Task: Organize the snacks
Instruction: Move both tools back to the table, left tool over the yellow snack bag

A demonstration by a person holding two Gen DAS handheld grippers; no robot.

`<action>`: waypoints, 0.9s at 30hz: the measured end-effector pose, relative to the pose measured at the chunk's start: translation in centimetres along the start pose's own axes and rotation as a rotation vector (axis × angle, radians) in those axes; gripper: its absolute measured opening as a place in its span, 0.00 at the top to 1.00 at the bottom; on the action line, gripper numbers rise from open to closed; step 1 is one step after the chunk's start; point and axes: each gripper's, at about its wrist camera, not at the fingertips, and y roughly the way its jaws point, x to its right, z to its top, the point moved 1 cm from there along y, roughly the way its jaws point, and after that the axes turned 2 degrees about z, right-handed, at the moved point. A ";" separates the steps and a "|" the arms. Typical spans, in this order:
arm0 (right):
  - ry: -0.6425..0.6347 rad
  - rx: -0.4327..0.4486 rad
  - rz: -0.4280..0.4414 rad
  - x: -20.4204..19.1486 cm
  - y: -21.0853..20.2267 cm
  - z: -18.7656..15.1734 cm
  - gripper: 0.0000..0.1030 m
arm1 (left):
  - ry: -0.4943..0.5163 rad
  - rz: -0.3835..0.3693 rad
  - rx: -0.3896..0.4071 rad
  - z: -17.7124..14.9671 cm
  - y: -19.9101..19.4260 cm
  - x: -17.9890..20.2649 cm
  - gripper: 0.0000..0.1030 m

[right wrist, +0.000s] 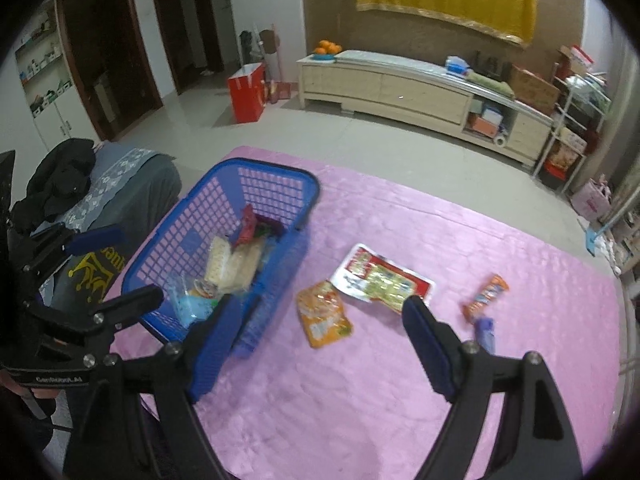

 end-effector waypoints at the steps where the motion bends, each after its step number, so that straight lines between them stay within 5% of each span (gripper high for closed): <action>1: 0.003 0.003 -0.001 0.4 -0.4 -0.3 0.17 | 0.008 -0.004 0.000 0.2 -0.1 0.8 0.21; 16: 0.053 -0.004 -0.068 8.7 -3.0 -5.1 0.14 | 0.047 -0.040 -0.053 0.2 2.1 10.8 0.20; 27: 0.169 -0.040 -0.078 15.3 1.1 -7.2 0.10 | -0.023 -0.058 -0.135 0.1 7.9 15.1 0.20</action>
